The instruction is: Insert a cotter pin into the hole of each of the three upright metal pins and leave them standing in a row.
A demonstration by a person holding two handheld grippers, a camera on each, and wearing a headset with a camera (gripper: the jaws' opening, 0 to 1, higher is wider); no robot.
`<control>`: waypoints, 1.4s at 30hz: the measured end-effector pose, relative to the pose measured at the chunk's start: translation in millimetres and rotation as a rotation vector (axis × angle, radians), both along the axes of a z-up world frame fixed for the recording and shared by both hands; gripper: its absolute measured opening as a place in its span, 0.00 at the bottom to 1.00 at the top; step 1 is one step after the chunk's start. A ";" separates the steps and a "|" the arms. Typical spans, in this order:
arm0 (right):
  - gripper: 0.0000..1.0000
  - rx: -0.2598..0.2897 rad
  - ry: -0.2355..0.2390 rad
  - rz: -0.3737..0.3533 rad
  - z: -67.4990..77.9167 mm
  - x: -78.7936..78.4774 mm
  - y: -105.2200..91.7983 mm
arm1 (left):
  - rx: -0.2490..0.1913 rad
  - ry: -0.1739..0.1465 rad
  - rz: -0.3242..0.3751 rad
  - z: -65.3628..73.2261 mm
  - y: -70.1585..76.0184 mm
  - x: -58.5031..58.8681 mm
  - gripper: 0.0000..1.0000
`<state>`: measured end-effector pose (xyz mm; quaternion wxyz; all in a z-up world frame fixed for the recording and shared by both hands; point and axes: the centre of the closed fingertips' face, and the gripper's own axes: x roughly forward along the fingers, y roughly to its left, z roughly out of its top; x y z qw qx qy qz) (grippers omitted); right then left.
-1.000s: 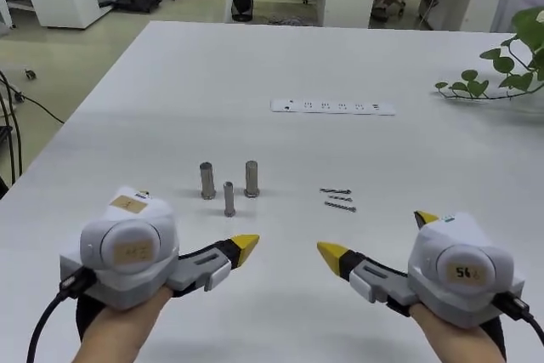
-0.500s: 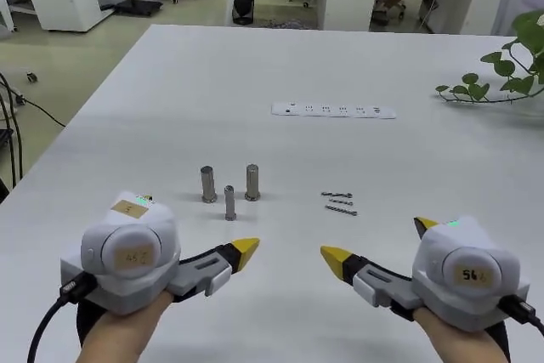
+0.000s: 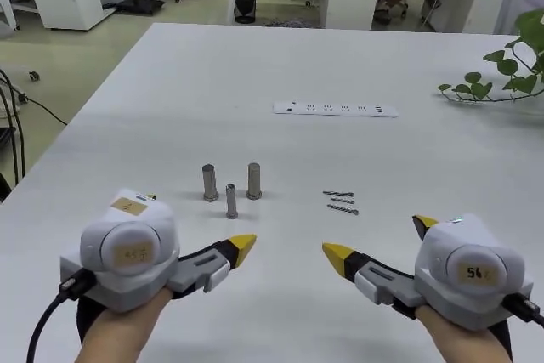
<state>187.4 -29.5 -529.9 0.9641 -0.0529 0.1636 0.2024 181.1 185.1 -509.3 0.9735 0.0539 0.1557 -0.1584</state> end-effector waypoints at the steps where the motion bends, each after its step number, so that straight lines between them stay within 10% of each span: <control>1: 0.82 0.000 0.002 0.002 -0.1 -0.3 0.2 | 0.001 -0.002 0.000 0.2 0.4 0.2 0.86; 19: 0.73 -0.013 0.045 0.023 7.3 -1.1 -2.3 | -0.067 0.012 0.001 6.1 2.2 -1.8 0.81; 22: 0.69 -0.045 0.070 0.041 8.9 -0.5 -3.2 | -0.009 0.037 -0.008 0.2 6.4 -0.7 0.77; 42: 0.65 0.015 0.155 0.092 5.2 13.8 -4.2 | -0.046 0.090 -0.137 -13.5 -7.0 42.7 0.47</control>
